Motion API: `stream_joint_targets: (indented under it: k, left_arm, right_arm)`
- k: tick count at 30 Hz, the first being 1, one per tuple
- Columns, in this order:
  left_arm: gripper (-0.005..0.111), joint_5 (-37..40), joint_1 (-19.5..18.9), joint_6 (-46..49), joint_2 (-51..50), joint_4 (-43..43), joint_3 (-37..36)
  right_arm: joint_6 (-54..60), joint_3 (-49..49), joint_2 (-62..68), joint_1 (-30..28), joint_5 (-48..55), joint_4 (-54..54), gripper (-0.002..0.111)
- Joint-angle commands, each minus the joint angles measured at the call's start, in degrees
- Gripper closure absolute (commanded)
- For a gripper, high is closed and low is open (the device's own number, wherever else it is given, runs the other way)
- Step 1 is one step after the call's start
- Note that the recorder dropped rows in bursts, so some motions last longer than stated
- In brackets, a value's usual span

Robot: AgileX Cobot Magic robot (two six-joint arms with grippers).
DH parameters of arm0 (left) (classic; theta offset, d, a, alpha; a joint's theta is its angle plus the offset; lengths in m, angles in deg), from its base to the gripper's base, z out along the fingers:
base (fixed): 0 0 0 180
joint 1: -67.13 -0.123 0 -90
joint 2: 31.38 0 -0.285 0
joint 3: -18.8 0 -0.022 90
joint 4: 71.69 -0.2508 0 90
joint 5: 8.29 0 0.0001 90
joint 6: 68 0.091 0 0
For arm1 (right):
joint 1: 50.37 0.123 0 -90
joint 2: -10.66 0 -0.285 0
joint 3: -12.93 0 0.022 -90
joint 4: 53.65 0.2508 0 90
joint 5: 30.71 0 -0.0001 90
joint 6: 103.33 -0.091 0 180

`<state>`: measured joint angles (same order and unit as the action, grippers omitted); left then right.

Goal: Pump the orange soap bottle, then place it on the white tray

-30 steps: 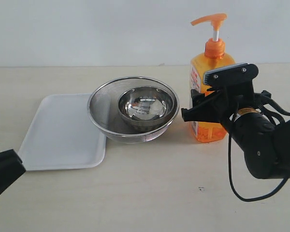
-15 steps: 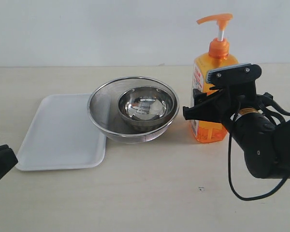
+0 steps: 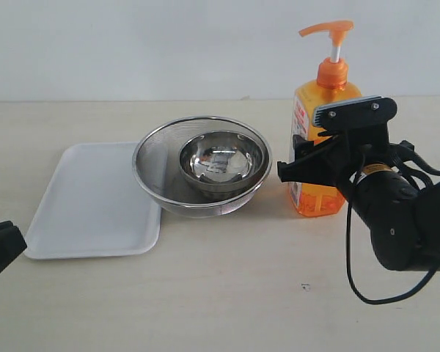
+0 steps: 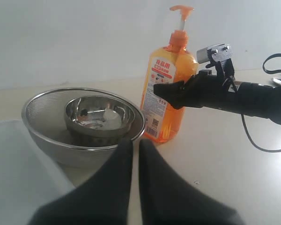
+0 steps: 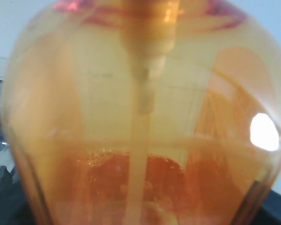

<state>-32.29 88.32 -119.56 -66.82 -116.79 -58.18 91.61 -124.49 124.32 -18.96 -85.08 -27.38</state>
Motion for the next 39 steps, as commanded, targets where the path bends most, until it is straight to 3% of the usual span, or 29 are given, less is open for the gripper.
stream_joint_targets:
  k: [1,14,21,29,39]
  left_arm:
    - [0.102,0.3,0.0,-0.5,0.3,0.1,-0.2]
    - [0.102,0.1,0.0,-0.5,0.7,0.1,-0.2]
    - [0.102,0.1,-0.3,-0.5,9.1,0.1,-0.2]
    - [0.102,0.1,-5.2,-0.5,22.0,0.1,-0.2]
    - [0.102,0.0,-12.8,-0.5,26.4,0.1,-0.2]
  right_arm:
    - [0.0,0.2,-0.2,0.0,3.0,-0.2,0.108]
    - [-3.5,0.2,-0.2,0.0,3.9,0.0,0.108]
    - [-4.8,0.2,-0.2,0.0,5.3,0.5,0.108]
    - [-4.8,0.2,-0.2,0.0,5.1,0.6,0.108]
    - [-4.8,0.2,-0.2,0.0,5.0,0.6,0.108]
